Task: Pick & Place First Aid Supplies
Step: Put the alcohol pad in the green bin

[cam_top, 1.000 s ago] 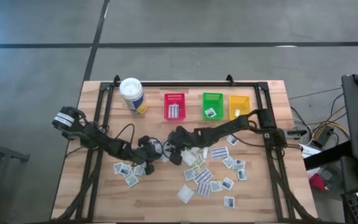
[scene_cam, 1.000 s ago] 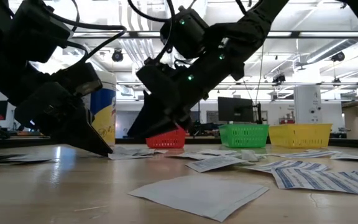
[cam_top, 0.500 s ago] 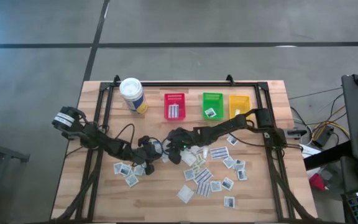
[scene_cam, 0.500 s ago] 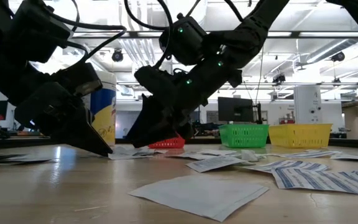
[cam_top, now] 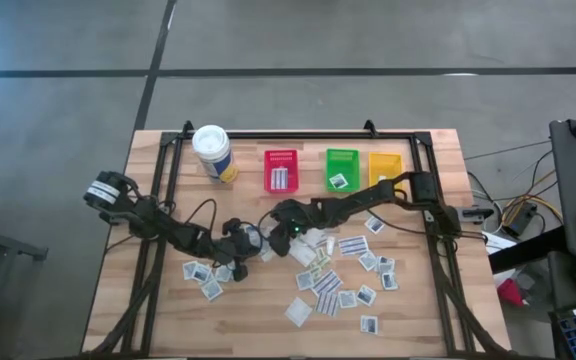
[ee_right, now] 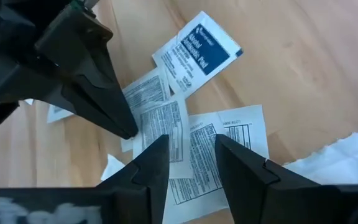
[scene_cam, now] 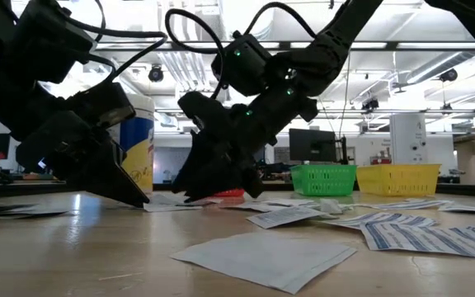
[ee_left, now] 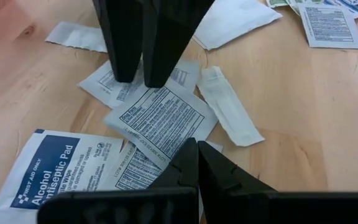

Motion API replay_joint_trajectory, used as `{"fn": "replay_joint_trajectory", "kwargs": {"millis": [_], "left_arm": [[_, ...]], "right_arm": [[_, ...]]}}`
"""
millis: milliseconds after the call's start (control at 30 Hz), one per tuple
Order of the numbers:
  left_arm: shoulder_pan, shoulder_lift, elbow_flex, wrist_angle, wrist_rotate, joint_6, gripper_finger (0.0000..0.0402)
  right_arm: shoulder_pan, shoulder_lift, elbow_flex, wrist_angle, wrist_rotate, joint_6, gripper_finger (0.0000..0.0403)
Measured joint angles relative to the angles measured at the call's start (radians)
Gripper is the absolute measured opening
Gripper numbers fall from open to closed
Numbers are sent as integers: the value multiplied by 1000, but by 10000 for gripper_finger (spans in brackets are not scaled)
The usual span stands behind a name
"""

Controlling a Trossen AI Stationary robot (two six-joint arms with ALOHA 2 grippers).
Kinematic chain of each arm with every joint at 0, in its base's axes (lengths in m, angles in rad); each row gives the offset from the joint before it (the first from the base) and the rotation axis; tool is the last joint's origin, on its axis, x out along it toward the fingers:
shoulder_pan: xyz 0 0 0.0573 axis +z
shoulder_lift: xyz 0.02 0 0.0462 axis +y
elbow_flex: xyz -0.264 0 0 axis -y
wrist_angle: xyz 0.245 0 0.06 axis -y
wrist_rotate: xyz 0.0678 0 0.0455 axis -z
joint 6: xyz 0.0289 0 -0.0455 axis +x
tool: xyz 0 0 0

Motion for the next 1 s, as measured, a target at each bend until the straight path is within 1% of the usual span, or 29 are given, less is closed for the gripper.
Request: {"fn": "replay_joint_trajectory", "kwargs": {"millis": [100,200,367,1000], "left_arm": [[0,0,0,1,-3,9,0],[0,0,-1,1,-19,17,0],[0,0,-1,2,-25,43,0],[2,1,12,25,-27,119,0]], "right_arm": [[1,1,0,-4,-7,29,121],[0,0,0,-4,-46,48,121],[0,1,1,-6,-51,50,116],[-1,1,1,0,-52,55,55]]}}
